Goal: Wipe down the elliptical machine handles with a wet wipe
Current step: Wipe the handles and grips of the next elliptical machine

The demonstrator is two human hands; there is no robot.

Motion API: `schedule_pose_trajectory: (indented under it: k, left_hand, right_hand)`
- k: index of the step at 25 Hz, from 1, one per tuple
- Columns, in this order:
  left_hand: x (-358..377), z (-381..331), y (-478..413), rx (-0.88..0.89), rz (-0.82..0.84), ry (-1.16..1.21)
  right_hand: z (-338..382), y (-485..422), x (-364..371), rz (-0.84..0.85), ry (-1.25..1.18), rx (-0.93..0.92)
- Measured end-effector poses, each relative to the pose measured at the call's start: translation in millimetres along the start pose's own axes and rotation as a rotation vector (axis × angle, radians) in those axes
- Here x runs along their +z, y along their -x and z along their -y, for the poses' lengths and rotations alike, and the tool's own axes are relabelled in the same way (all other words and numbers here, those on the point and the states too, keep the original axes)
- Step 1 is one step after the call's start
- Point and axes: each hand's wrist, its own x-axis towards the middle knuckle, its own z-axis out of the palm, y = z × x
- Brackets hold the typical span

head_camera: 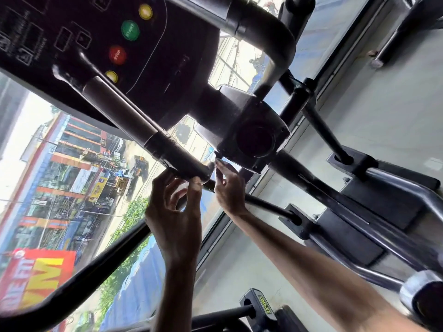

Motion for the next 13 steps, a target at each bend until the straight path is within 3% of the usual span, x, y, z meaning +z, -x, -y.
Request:
schedule_pose_trajectory:
  k: [4, 9, 13]
  left_hand:
    - [0.9, 0.4, 0.0, 0.0, -0.005, 0.01]
    - [3.5, 0.7, -1.2, -0.008, -0.017, -0.001]
    - [2.4, 2.1, -1.5, -0.015, -0.013, -0.039]
  right_hand:
    - [-23.0, -2.4, -0.7, -0.008, 0.097, -0.281]
    - [-21.2, -12.5, 2.7, 0.015, 0.241, -0.28]
    - [-15.4, -17.7, -5.4, 0.048, 0.069, -0.262]
